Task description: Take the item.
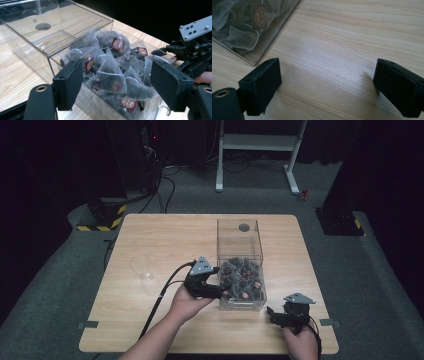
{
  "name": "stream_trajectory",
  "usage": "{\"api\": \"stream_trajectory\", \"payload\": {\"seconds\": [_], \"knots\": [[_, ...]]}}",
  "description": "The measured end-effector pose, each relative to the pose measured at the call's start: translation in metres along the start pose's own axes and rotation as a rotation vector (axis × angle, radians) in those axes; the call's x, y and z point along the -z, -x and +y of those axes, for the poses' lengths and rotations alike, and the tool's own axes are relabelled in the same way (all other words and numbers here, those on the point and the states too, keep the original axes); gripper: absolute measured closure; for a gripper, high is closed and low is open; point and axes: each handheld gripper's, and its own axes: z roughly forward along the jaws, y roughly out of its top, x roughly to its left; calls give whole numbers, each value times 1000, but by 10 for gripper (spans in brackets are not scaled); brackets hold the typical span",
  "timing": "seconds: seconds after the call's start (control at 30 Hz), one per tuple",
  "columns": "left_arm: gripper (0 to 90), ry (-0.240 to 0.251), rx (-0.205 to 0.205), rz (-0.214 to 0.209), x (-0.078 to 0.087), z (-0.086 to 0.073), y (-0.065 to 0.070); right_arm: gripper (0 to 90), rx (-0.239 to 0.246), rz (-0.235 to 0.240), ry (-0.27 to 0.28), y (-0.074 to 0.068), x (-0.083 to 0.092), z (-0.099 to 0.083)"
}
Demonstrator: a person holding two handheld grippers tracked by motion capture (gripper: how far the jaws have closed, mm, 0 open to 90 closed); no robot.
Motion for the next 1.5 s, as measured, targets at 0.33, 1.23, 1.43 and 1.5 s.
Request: {"api": "stream_trajectory", "payload": {"seconds": [0.33, 1.23, 1.43, 1.5], "knots": [[306, -11, -15, -18, -10, 9, 3, 78, 0, 2, 0, 0, 0, 0], [648, -24, -13, 23, -31, 12, 3, 78, 1, 4, -1, -1, 0, 0], [695, -37, -16, 37, -33, 11, 3, 78, 8, 6, 0, 0, 0, 0], [695, -39, -14, 40, -34, 11, 2, 79, 9, 7, 0, 0, 0, 0]]}}
